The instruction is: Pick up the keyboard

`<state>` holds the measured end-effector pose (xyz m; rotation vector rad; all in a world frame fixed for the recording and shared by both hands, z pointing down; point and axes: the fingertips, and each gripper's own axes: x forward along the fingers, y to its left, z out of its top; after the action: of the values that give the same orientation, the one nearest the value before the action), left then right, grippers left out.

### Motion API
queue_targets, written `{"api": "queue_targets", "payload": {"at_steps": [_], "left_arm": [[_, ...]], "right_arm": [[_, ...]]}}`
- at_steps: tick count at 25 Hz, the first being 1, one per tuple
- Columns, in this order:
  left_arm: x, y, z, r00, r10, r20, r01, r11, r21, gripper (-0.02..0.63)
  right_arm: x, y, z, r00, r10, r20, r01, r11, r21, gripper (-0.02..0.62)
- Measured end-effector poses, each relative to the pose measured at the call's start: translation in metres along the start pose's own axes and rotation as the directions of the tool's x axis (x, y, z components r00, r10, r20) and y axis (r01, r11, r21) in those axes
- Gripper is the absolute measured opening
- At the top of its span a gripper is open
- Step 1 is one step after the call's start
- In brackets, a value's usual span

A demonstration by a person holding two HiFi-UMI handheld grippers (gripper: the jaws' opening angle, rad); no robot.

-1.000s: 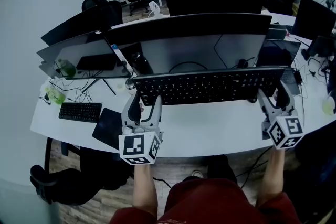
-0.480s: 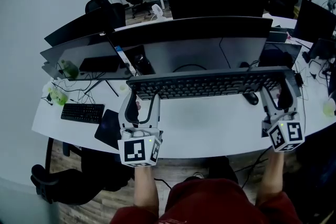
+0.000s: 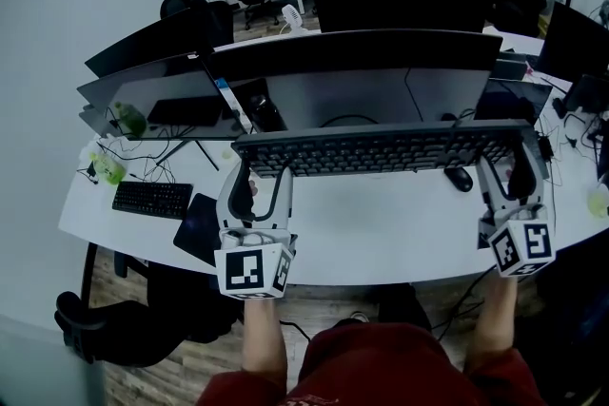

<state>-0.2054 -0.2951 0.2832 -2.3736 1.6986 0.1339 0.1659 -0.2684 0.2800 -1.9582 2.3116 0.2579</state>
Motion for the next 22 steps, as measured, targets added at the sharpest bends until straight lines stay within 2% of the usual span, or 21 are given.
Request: {"api": "queue_targets", "payload": {"at_steps": [22], "left_arm": [[-0.0025, 0.0003, 0.0022, 1.000, 0.003, 0.011, -0.002, 1.000, -0.012, 0.258]], "right_arm": [[-0.0030, 0.0016, 0.0065, 1.000, -0.008, 0.006, 0.008, 1.000, -0.013, 0.341]]}}
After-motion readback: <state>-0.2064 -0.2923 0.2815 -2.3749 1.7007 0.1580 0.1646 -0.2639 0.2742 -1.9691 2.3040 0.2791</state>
